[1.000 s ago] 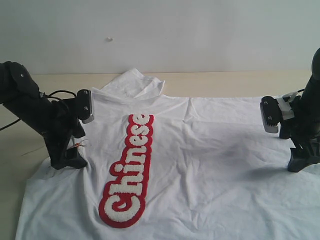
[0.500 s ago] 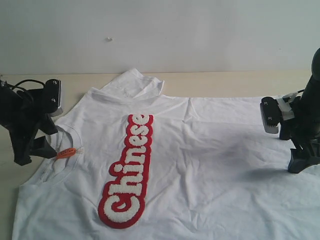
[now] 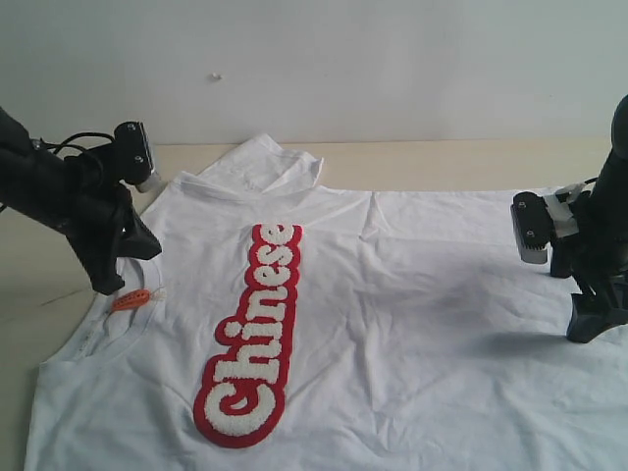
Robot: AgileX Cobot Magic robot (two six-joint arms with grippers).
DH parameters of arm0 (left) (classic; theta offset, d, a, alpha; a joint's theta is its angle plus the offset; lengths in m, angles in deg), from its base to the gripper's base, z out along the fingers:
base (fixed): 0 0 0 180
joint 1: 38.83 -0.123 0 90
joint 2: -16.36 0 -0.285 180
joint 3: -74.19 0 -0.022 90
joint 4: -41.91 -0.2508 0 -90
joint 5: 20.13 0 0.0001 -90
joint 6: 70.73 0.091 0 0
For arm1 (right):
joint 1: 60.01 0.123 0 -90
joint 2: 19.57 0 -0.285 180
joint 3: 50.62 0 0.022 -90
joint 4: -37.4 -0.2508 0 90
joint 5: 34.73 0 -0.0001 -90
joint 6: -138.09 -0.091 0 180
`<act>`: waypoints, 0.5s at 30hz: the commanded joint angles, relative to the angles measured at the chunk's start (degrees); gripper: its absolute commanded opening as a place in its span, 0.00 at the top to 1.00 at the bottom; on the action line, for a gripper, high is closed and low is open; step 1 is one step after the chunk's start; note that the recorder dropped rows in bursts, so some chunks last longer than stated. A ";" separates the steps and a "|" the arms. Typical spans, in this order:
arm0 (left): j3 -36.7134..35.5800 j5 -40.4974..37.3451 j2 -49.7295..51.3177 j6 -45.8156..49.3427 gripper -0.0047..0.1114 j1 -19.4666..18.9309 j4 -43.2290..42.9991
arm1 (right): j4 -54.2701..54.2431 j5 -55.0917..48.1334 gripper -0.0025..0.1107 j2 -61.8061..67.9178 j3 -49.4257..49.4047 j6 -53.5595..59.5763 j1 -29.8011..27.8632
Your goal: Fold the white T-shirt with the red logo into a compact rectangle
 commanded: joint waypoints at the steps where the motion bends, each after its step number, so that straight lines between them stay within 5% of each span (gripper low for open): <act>1: 0.29 -0.39 -1.64 0.75 0.96 0.25 -1.14 | -0.06 -0.52 0.18 1.35 -0.57 -0.47 -0.20; 7: 1.42 -3.72 -1.95 -4.32 0.91 0.25 -9.33 | -0.29 -0.52 0.18 1.35 -0.57 -2.07 -0.20; 10: 2.07 -4.67 -2.19 -4.43 0.63 0.53 -9.44 | -0.29 -0.97 0.18 1.35 -0.57 -2.07 -0.20; 14: 2.07 -3.49 -2.30 -9.19 0.06 3.04 -13.14 | -0.41 -1.76 0.18 1.35 -0.57 -2.07 -0.20; 15: 2.07 -3.96 -2.30 -10.14 0.06 3.99 -16.31 | -0.41 -2.22 0.18 1.35 -0.57 -2.07 -0.20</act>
